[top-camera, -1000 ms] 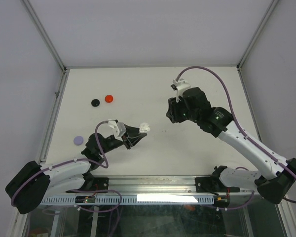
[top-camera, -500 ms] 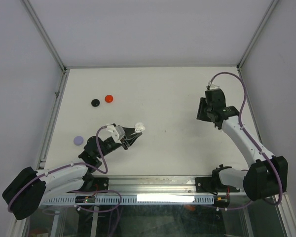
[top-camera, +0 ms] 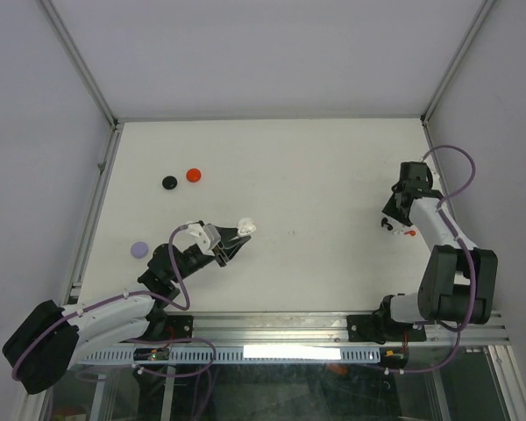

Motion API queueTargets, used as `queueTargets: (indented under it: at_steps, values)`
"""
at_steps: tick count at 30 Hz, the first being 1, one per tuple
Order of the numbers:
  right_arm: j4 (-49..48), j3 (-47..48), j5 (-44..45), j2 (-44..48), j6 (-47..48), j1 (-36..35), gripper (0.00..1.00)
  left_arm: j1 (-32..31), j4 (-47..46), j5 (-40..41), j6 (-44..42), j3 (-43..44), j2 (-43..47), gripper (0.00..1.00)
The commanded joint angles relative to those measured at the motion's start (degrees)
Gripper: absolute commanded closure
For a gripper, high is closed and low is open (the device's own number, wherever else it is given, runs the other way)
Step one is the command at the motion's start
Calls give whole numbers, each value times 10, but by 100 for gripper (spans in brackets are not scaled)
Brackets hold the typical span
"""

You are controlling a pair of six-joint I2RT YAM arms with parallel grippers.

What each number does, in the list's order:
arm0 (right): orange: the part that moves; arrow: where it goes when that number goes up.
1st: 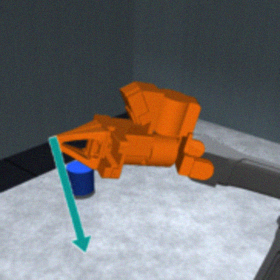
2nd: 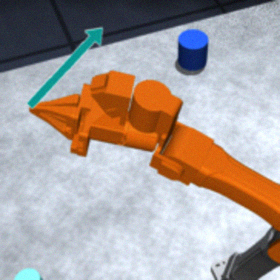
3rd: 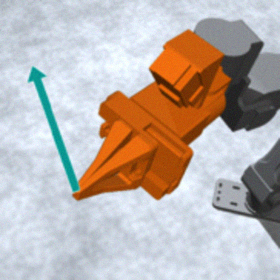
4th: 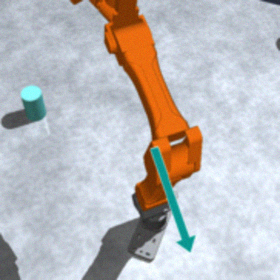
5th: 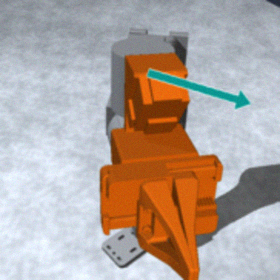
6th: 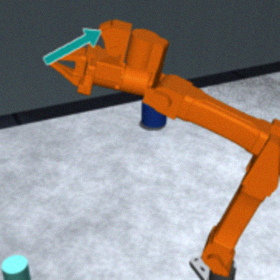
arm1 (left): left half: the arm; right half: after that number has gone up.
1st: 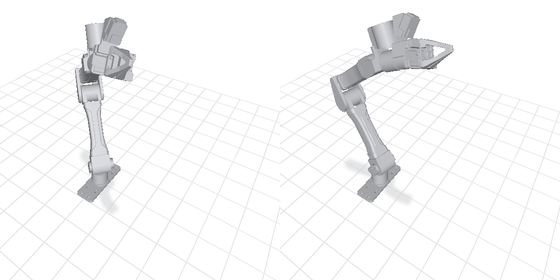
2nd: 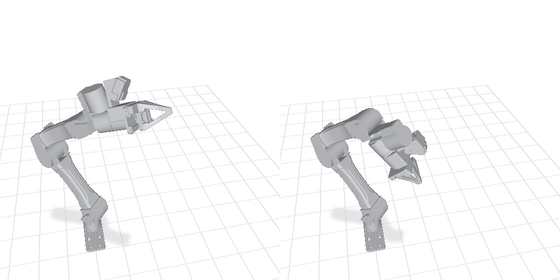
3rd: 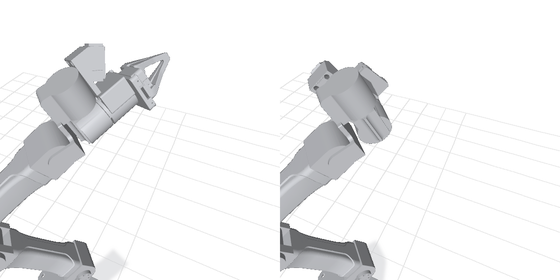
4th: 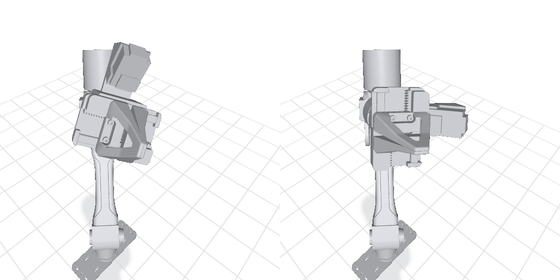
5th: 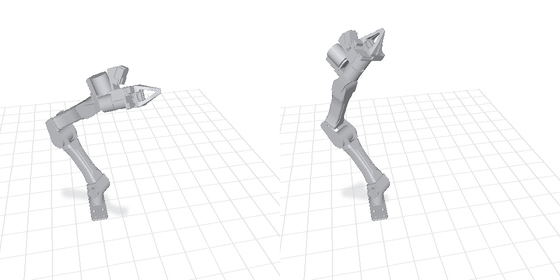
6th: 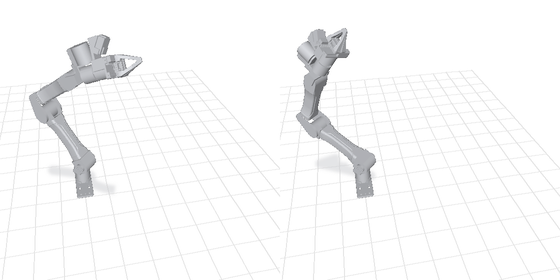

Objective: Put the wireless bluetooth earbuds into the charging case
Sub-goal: Pick up the earbud from the center of the board.

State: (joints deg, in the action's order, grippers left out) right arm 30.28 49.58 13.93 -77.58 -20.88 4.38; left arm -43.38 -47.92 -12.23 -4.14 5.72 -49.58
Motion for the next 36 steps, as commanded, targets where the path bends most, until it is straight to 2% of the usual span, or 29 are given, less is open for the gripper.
queueTargets:
  at_steps: [1,12,18,36]
  values:
    - [-25,14,42,-39,-19,33,59,7,-19,-3,-9,-5,10,100]
    - [-5,44,51,-107,-28,70,61,7,-15,-3,-10,-4,10,100]
    - [-4,45,34,-118,-30,73,66,7,-15,-6,-10,-4,8,100]
    - [8,28,30,-131,-32,75,72,6,-9,-12,-11,-3,14,100]
